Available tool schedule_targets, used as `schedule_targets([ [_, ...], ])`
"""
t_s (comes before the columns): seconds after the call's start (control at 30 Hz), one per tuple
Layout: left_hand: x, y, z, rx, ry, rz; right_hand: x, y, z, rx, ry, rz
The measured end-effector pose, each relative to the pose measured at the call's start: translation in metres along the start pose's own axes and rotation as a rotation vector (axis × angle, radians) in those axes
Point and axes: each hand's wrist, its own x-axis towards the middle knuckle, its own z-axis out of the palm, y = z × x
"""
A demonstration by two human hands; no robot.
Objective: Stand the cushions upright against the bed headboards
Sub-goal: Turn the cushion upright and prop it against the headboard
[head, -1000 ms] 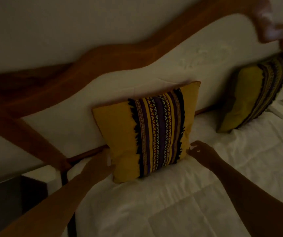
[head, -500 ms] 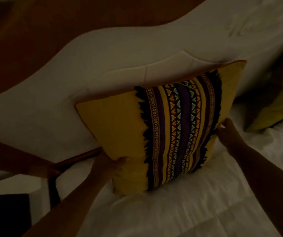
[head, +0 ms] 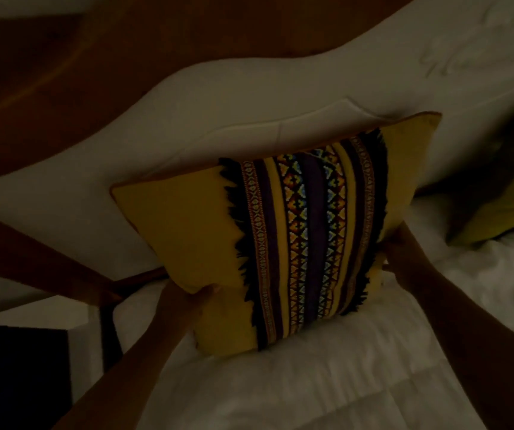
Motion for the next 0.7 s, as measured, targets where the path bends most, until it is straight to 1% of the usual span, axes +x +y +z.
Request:
schedule_targets([
  [0.17,-0.034,0.000,-0.060,-0.062,0.010,-0.035,-0.032,-0.006,0.046,0.002,-0.089,-0.033],
  [0.33,-0.050,-0.017,-0.105,-0.115,0.031,-0.176,-0.046,0.004,0.100,-0.070,-0.120,-0.028],
  [0.43,-0.042,-0.031,-0.110,-0.128,0.025,-0.207,-0.042,0.015,0.113,-0.102,-0.118,-0.035],
  [0.53,-0.030,-0.047,-0.107,-0.139,0.055,-0.245,-0.031,0.026,0.118,-0.134,-0.104,-0.035],
  [0.7,-0.021,-0.055,-0.103,-0.147,0.070,-0.233,-0.030,0.033,0.121,-0.203,-0.067,-0.066],
])
